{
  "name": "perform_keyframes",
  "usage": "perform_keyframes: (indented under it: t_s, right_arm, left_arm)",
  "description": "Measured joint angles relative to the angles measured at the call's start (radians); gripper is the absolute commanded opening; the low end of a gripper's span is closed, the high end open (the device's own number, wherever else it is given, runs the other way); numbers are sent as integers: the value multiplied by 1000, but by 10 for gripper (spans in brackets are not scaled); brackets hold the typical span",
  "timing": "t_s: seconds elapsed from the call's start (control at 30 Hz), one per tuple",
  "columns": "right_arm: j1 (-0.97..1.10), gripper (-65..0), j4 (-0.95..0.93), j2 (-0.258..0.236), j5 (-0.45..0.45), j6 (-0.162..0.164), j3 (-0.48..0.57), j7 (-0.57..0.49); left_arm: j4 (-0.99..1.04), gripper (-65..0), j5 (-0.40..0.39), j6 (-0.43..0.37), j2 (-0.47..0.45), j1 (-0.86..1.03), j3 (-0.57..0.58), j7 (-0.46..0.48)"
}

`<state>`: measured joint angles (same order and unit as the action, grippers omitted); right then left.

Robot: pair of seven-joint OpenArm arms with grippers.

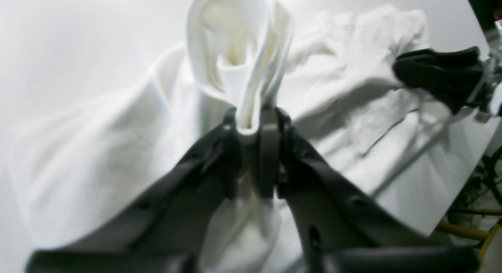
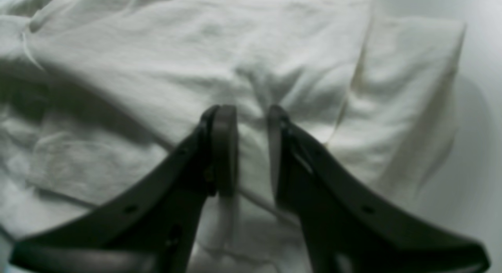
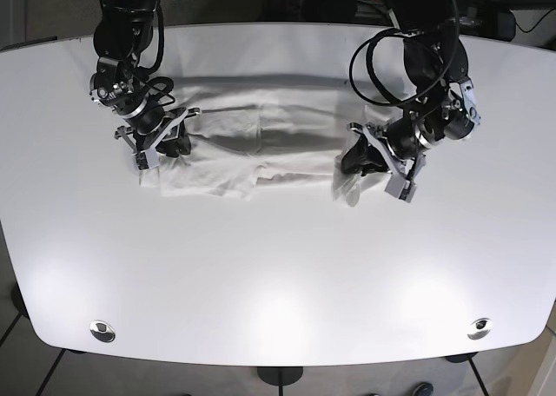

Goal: Fold the T-shirt properly

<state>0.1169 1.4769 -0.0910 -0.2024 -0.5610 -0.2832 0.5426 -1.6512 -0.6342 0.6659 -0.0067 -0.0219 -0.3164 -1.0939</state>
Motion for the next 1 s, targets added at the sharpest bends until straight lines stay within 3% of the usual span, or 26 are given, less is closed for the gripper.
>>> perform_keyframes:
  t_s: [0.2,0.33,0.4,0.5,0.67,0.8,0.87,0.93,1.0]
  right_arm:
    - [0,-512,0,0,0,0,0,1]
    - [0,-512,0,0,0,0,2,0]
    - [0,-512,0,0,0,0,2,1]
    - [0,-512,0,0,0,0,2,1]
    - [-3,-512,0,0,0,0,2,3]
    - [1,-503,38,4,15,0,4,32]
    - [11,-503,74,5,23,0,5,57]
    - [28,-466,126,6,23,0,9,67]
    - [37,-335,202,-1,4,5,58,116]
  left_arm:
    - [3,-425,-2,0,-5,3,108,-5]
    - [0,-415,-11,0,-2,5,228,-9]
    - [-31,-415,-9,0,-5,5,270,-75]
    - [-114,-415,-11,0,-8,4,263,-116]
    - [-165,-417,1,0,-138,6,137,-66]
    - [-164,-414,-12,1,-189,42,144,-54]
    - [-164,-414,26,-11,-211,61,143,-57]
    - [-164,-415,114,-24,-219,69,135,-57]
    - [-154,-418,191,-5,-216,79,121,-13]
